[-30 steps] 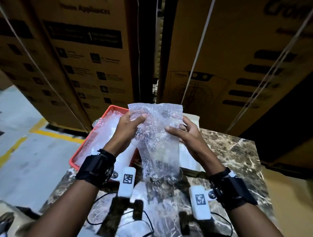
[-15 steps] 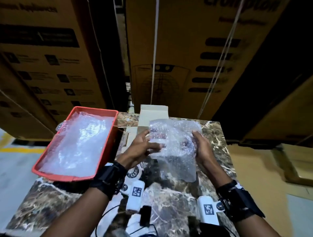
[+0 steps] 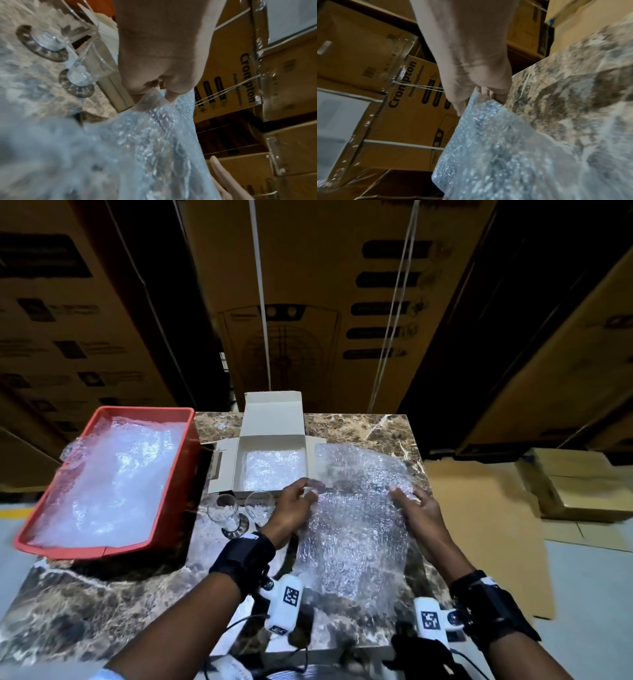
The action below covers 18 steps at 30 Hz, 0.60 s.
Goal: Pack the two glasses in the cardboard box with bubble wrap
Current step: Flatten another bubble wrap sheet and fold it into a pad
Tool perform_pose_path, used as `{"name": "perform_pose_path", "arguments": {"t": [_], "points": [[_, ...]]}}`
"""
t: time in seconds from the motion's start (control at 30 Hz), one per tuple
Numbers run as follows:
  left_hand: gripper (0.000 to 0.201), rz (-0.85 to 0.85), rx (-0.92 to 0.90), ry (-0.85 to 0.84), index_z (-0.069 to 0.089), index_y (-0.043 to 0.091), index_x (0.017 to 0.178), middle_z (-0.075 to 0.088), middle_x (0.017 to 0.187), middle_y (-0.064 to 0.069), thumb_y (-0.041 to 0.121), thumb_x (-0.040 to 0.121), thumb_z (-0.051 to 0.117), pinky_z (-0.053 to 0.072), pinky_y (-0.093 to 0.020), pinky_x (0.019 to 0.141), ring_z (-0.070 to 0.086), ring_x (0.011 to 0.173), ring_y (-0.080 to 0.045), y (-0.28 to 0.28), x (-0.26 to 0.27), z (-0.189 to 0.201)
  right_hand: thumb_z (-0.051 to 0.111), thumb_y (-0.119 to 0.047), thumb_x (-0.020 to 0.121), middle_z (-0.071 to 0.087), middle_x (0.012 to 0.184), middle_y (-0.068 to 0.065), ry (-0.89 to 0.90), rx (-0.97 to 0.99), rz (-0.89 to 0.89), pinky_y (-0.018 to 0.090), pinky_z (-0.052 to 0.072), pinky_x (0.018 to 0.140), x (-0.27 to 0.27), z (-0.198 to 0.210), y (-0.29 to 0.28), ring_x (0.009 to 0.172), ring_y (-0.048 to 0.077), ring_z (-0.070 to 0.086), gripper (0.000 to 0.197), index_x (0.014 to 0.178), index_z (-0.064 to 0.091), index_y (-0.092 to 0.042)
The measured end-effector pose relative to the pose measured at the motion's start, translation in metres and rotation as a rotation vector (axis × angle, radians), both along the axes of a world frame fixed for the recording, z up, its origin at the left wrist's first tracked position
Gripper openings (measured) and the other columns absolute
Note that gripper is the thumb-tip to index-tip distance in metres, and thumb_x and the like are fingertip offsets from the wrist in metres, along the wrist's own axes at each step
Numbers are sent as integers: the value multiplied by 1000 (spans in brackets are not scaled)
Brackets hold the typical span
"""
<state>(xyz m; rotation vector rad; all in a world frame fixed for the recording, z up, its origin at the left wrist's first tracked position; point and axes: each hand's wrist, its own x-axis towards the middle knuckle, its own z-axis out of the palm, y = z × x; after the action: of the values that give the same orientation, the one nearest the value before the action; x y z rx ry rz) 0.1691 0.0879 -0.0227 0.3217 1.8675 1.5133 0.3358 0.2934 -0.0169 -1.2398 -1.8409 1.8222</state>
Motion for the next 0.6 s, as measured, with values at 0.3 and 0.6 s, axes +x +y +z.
{"name": "perform_pose_path", "arguments": {"t": [0.3, 0.6], "points": [[56, -106, -164, -125, 41, 13, 150, 68, 109, -13, 8, 99, 62, 49, -35, 70, 65, 84, -28, 4, 34, -53, 79, -11, 86, 44, 152, 14, -165, -106, 192, 22, 50, 66, 54, -59, 3, 103, 23, 64, 92, 159, 25, -29], [119, -415, -286, 113, 0, 21, 163, 17, 169, -9, -11, 79, 79, 47, -29, 89, 36, 146, -35, -5, 59, -79, 81, -12, 81, 63, 131, 7, -302, 173, 125, 29, 58, 68, 77, -91, -11, 97, 25, 67, 51, 126, 58, -23]]}}
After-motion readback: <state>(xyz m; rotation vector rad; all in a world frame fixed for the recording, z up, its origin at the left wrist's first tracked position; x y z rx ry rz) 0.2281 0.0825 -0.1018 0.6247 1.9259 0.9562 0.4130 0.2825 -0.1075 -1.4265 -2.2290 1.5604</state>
